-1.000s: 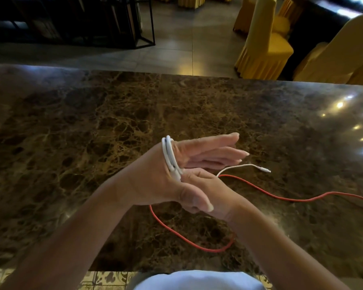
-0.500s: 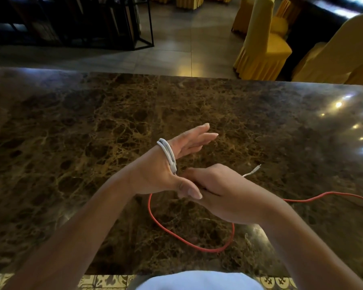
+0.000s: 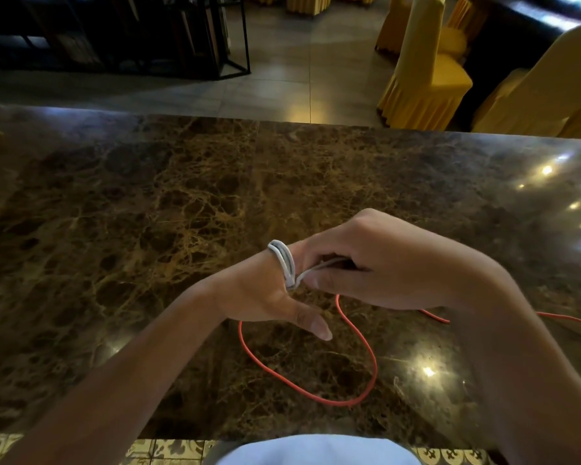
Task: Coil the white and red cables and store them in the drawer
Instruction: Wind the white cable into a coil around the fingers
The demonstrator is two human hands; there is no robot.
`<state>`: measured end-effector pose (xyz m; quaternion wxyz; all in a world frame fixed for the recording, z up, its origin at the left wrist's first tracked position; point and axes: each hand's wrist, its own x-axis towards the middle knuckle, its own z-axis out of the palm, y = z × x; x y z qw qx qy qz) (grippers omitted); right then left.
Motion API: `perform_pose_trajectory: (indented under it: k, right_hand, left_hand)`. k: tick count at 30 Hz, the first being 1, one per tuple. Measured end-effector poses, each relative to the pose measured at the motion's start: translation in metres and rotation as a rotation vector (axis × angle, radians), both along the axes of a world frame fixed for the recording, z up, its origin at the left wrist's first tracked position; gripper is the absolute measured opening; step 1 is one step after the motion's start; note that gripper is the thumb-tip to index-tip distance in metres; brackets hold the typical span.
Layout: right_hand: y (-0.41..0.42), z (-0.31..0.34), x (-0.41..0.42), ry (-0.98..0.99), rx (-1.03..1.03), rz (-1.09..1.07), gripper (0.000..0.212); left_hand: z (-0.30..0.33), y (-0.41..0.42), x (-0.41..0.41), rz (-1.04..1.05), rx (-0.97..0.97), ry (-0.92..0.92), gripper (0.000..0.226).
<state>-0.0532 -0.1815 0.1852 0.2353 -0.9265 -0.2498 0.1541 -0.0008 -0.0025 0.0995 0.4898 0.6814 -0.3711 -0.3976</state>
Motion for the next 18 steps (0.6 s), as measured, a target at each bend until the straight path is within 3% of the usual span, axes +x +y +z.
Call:
perform_pose_trajectory:
  k: [6,9,11,13,16,18]
  right_hand:
    - [0.003,0.016,0.016,0.015,-0.038,0.033,0.013]
    - [-0.004,0.017,0.016,0.015,0.083,0.028,0.011]
    - [-0.007,0.016,0.016,0.036,0.143,0.046,0.01]
    - [-0.01,0.015,0.015,0.052,0.162,0.069,0.011]
    - [-0.013,0.011,0.013,0.086,0.216,0.074,0.014]
    - [-0.011,0.007,0.014,0.051,0.232,0.088,0.013]
  left_hand:
    - [-0.018,0.001,0.0,0.006,0.082,-0.09,0.076]
    - [-0.004,0.005,0.004,-0.082,-0.025,-0.095,0.078]
    - [-0.005,0.009,0.003,-0.165,-0.055,0.009,0.074]
    - [0.002,0.011,0.001,-0.123,-0.083,0.142,0.076]
    - [-0.002,0.015,0.005,-0.2,-0.103,0.184,0.038]
    - [-0.003,0.013,0.004,-0.216,-0.054,0.062,0.032]
